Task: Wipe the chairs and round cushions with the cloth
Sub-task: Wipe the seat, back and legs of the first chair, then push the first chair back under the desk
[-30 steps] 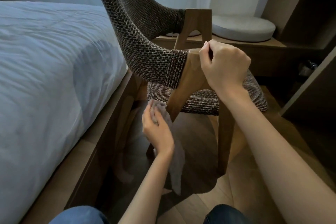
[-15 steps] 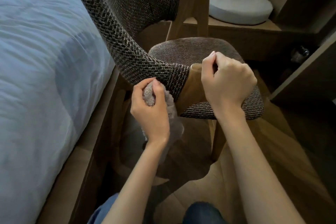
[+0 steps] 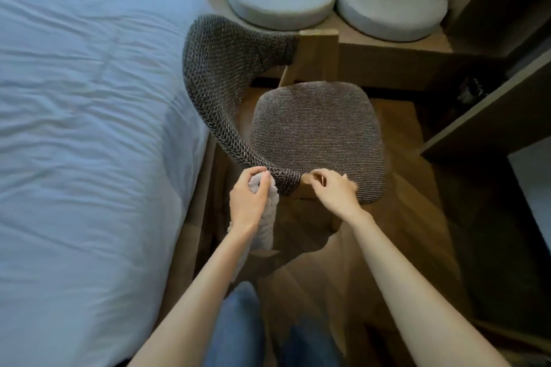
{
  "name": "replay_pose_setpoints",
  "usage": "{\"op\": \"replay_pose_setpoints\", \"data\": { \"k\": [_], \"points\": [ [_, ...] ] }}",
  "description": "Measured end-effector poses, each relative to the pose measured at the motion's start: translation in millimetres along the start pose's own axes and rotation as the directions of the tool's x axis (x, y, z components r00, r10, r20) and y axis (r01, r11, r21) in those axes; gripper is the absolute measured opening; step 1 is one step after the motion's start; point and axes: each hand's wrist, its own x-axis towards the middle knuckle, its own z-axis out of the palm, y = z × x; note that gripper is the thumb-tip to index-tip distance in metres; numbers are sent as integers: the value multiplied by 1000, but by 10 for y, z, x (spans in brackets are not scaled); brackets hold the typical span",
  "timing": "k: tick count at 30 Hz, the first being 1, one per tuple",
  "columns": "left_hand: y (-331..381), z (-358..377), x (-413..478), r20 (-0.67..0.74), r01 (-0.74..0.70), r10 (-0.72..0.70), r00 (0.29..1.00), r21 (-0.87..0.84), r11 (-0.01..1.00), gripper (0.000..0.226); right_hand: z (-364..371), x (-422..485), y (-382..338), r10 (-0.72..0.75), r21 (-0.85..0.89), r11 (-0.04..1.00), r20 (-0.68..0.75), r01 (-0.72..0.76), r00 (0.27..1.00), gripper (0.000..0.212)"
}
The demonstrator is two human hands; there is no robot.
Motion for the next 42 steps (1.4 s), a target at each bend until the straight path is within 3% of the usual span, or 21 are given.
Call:
{"op": "replay_pose_setpoints", "data": {
  "k": [1,3,7,12,18,24,31,34,42],
  "points": [
    [149,-107,-34,21,10,-11,1000,26,1000,13,-148,-48,-70,33,62,997,98,-40,995,31],
    [460,-345,-85,43,7,-10,999,68,998,12,-434,-164,-251,54,169,982,159,-81,986,27],
    [1097,-812,-98,87,-36,24,996,135,990,22,-925,-411,-677,53,236,968,127,-82,990,19],
    [1585,-1302,149,122,18,-48,991,234,972,45,-1362,-501,-1176,15,309,950,122,-52,992,19],
    [1812,-1656,667,139,-41,-27,990,461,887,22,-1541,-320,-1603,-83,329,942,29,69,996,20],
    [1796,-1826,1106,114,38,-121,986,553,832,32,-1556,82,-1933,-162,369,919,40,136,986,24],
    [1731,-1743,1576,36,180,-225,974,485,856,57,-1525,878,-2328,-308,364,895,89,257,947,32],
    [1627,-1648,1789,84,193,-267,960,491,849,63,-1418,1259,-2531,-361,341,889,114,305,926,33],
    [1214,-1448,2282,282,141,-363,888,586,798,80,-978,2063,-2924,-287,292,933,262,208,921,42]
  ]
}}
